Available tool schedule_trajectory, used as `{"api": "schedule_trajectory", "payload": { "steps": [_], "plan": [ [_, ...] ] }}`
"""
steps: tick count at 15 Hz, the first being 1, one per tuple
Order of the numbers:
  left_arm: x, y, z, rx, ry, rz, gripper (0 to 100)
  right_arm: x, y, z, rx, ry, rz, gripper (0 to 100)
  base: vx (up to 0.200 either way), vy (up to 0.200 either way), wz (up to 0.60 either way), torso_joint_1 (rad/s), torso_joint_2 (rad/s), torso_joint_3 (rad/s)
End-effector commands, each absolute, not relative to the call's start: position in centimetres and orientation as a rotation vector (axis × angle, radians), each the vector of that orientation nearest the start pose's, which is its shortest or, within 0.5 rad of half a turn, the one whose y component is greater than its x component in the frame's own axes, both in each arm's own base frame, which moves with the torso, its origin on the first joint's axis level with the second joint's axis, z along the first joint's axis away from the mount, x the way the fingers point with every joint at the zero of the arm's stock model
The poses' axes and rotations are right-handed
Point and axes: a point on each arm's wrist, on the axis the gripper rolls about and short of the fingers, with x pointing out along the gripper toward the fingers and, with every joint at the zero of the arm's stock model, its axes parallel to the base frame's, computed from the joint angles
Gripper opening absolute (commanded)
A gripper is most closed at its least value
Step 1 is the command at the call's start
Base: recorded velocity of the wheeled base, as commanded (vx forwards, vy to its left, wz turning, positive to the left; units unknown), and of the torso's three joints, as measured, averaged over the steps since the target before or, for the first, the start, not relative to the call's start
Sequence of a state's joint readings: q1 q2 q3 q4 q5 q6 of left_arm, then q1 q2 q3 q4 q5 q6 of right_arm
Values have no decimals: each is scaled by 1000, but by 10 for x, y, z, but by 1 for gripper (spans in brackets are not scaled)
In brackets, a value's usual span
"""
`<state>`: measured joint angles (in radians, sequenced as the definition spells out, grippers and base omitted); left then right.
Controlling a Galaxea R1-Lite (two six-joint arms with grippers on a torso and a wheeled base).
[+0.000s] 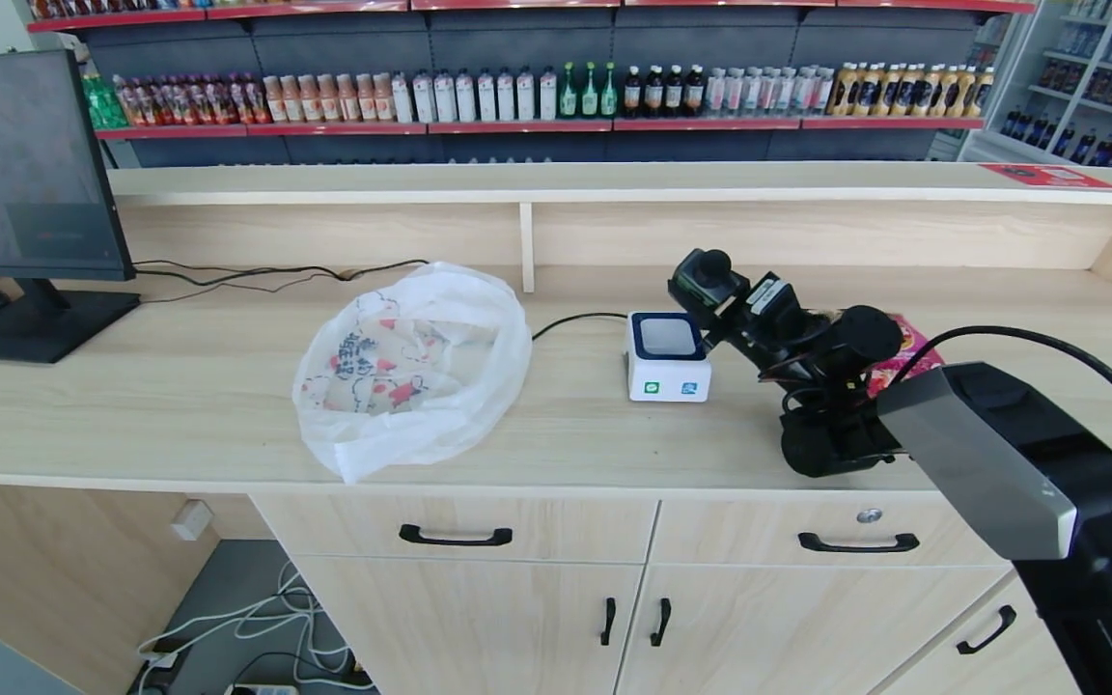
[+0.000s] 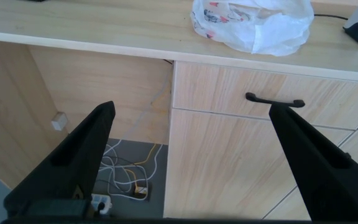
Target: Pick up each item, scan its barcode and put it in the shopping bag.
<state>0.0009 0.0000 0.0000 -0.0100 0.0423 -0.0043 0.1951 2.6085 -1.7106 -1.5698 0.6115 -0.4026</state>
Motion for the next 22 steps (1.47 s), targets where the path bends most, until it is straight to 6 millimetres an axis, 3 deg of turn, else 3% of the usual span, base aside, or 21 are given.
{"api": "schedule_trajectory", "payload": {
  "steps": [1,5,7,9,11,15,17,18,20,22],
  "plan": [
    [-23,1,77,-5,-11,44,100,490,113,125,-507,-829,634,0,0,0,0,0,0,0],
    [-23,1,77,-5,-11,44,100,489,109,132,-510,-839,622,0,0,0,0,0,0,0],
    [-23,1,77,-5,-11,44,100,482,109,151,-491,-860,600,0,0,0,0,0,0,0],
    [-23,1,76,-2,-9,44,100,458,111,182,-409,-830,545,0,0,0,0,0,0,0],
    [-23,1,76,-2,-9,44,100,435,95,197,-399,-774,507,0,0,0,0,0,0,0],
    [-23,1,76,-2,-9,44,100,320,71,209,-331,-551,469,0,0,0,0,0,0,0],
    [-23,1,76,-3,-9,44,100,264,60,202,-326,-470,480,0,0,0,0,0,0,0],
    [-23,1,76,-3,-9,44,100,237,54,189,-322,-403,477,0,0,0,0,0,0,0],
    [-23,1,76,-3,-9,44,100,201,46,176,-275,-326,458,0,0,0,0,0,0,0],
    [-23,1,76,-5,-9,44,100,184,41,176,-203,-305,379,0,0,0,0,0,0,0]
  ]
}}
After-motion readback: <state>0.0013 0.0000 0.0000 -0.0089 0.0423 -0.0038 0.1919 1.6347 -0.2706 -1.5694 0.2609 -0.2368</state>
